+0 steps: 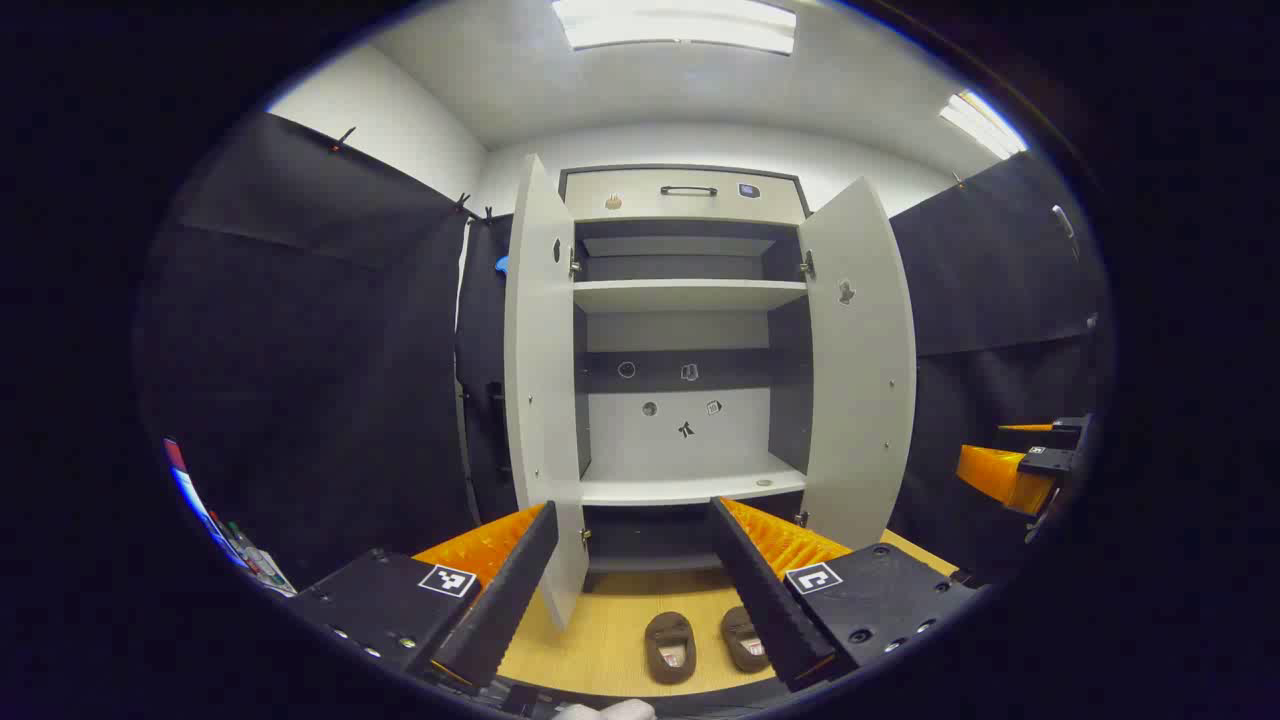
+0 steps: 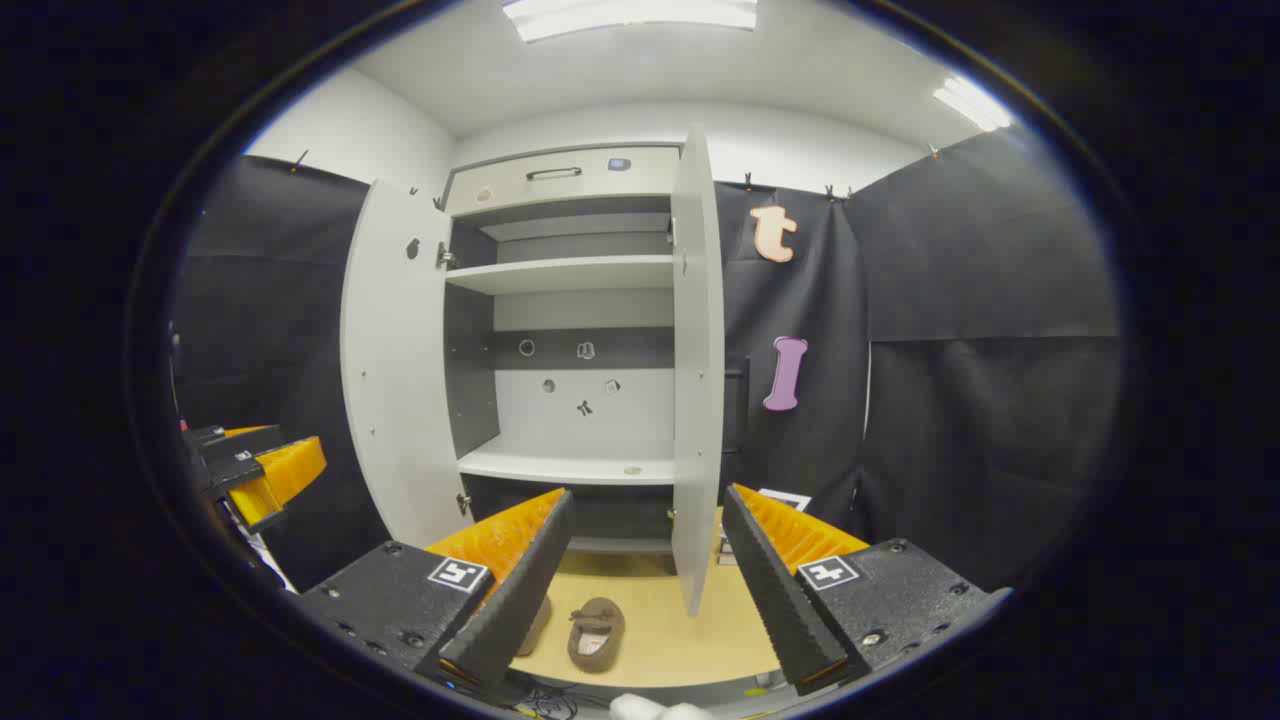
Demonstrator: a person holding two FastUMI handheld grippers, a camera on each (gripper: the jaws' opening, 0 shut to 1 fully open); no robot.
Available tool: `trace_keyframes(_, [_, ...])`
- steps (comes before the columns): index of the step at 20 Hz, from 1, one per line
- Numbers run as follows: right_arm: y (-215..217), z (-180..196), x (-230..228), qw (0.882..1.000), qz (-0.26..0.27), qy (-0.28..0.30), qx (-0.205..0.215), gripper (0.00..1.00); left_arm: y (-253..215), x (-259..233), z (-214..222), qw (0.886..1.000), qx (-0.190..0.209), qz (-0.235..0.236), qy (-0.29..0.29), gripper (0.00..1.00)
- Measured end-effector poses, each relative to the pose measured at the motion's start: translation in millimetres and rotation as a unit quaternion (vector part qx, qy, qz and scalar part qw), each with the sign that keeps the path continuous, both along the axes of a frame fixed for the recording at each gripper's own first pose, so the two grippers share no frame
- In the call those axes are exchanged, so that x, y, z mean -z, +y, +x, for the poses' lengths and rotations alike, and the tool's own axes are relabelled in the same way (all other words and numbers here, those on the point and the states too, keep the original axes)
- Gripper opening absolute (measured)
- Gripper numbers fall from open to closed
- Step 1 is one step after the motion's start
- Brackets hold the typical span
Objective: Grab one shoe with the right hand and put it into the shoe cabinet, grab the other shoe with the left hand and put it into the shoe cabinet; then close the right door with the right hand and the left door with the left hand.
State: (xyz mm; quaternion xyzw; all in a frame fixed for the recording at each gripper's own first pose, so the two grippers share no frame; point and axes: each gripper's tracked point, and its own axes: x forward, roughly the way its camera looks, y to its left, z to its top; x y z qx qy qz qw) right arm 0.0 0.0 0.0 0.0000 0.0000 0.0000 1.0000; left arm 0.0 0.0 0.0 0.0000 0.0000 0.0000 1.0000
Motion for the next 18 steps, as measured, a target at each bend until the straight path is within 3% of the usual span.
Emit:
trace_keyframes(10, [21.9, 3.6, 24.8, 0.999, -0.014, 0.031, -0.012, 0.96, 11.4, 15.9, -9.1, 1.000, -0.003, 0.005, 0.010, 0.96])
trace_keyframes(16, [31.7, 1.4, 17.2, 1.000, -0.015, 0.005, -0.014, 0.98, 19.1, 26.6, -13.0, 1.000, -0.008, 0.007, 0.022, 0.96])
trace_keyframes(18, [36.2, 7.3, 33.3, 0.999, -0.029, 0.024, -0.020, 0.97, 20.6, 29.4, -13.2, 1.000, -0.011, 0.008, 0.025, 0.96])
